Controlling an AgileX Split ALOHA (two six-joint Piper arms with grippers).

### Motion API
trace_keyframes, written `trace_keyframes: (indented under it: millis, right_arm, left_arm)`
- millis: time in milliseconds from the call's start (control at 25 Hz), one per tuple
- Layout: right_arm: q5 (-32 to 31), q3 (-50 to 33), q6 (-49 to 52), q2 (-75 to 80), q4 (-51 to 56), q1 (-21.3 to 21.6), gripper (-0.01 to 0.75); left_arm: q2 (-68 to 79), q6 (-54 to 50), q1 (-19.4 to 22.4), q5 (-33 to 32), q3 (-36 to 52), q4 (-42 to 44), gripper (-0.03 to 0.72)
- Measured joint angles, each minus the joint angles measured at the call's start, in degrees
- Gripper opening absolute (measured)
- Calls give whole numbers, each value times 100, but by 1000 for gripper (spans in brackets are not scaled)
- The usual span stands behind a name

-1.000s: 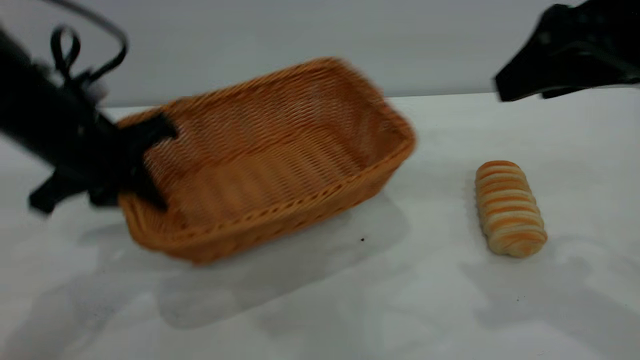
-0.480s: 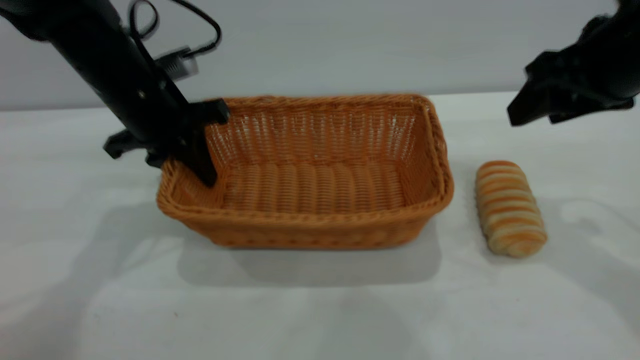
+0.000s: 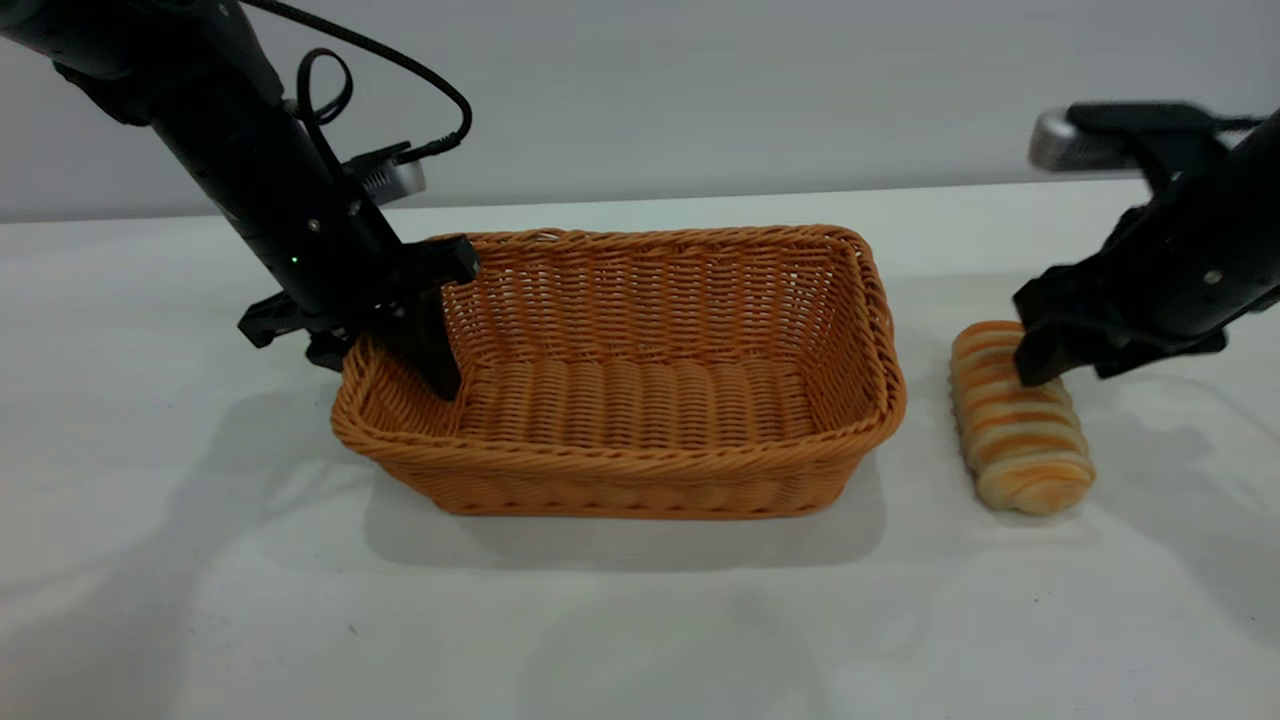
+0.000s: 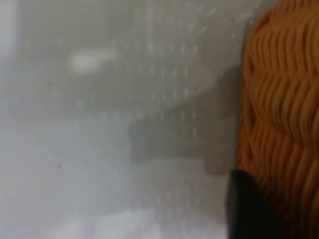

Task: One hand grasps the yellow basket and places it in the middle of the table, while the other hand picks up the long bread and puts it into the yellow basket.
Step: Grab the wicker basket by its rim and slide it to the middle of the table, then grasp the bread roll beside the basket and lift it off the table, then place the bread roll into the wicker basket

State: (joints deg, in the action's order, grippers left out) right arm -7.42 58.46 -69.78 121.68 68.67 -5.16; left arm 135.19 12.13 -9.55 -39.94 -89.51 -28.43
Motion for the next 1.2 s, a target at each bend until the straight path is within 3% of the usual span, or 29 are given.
trace_keyframes:
  millis: [160,280,360,440,520,840,960,1200]
  right_arm:
    - [-253,351,-6,491,70,0,536]
    - [-331,536,-6,727,70,0,487]
    - [-364,573,-6,772,73,0,345]
    - [-456,574,-6,765,68,12,139]
    - [-645,574,6,685,-32,78,66]
    - [-1904,560,893,-1211,-1114,204,59]
    - [-1959,560,942,-1663,-1038,-281,65]
    - [-1328,760,339,-1024,-320,-1718,112]
  left_arm:
    - [-233,5,0,-415,-6,242,601]
    - [-617,5,0,-807,-6,482,658]
    - [-946,5,0,-1056,-6,533,658]
    - [-1357,5,0,-1216,-6,552,643]
    - [-1794,5,0,-1384,-6,616,620]
    - [-3945,-321,0,-2239,-6,1634,583]
    - [-4653,-557,0,-2672,-6,2075,583]
    - [-5681,-725,0,-2700,-6,2344,583]
